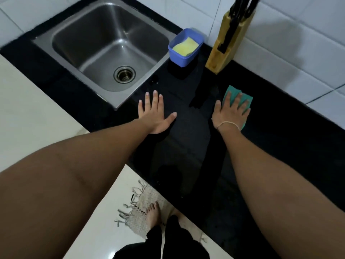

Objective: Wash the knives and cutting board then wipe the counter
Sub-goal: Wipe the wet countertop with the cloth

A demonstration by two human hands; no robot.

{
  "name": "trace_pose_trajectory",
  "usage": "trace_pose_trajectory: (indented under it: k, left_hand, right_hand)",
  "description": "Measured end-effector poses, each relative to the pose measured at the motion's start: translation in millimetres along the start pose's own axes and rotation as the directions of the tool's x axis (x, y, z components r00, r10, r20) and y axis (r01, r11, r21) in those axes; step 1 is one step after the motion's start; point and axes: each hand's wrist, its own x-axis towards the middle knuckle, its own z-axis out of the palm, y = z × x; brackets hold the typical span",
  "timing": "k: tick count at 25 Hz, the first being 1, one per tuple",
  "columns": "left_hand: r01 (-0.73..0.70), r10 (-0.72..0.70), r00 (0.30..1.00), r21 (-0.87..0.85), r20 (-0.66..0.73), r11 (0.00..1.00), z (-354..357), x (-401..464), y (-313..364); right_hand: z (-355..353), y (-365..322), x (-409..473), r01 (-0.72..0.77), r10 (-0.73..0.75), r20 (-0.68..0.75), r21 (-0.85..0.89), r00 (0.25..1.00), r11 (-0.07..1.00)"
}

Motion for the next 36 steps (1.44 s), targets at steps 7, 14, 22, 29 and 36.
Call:
trace_pose_trajectory:
  k: [7, 14, 22, 29, 36]
  left_hand:
    - [0.084, -0.068, 0.990, -0.128, 0.123, 0.988, -14, 6, 5]
    - [0.085, -0.068, 0.989, -0.128, 0.131, 0.988, -15, 6, 5]
    - [0.037, -0.005, 0.993, -0.276, 0.117, 0.961, -20, 5, -3]
    - [-0.227, 0.103, 0.886, -0.230, -0.452, 0.946, -78, 29, -65]
    - [-0.235, 0.135, 0.906, -0.212, -0.401, 0.949, -100, 64, -126]
  right_hand:
    - [7, -58, -33, 0.485, -0.487, -0.016, -0.068, 0.873, 0.872]
    - [18, -42, -70, 0.635, -0.638, 0.026, -0.126, 0.770, 0.762]
    - [18, -62, -71, 0.632, -0.637, 0.023, -0.161, 0.771, 0.758]
    - [16, -130, -54, 0.717, -0.715, 0.077, -0.140, 0.695, 0.683]
    - [15, -213, -37, 0.711, -0.728, 0.030, 0.194, 0.685, 0.676]
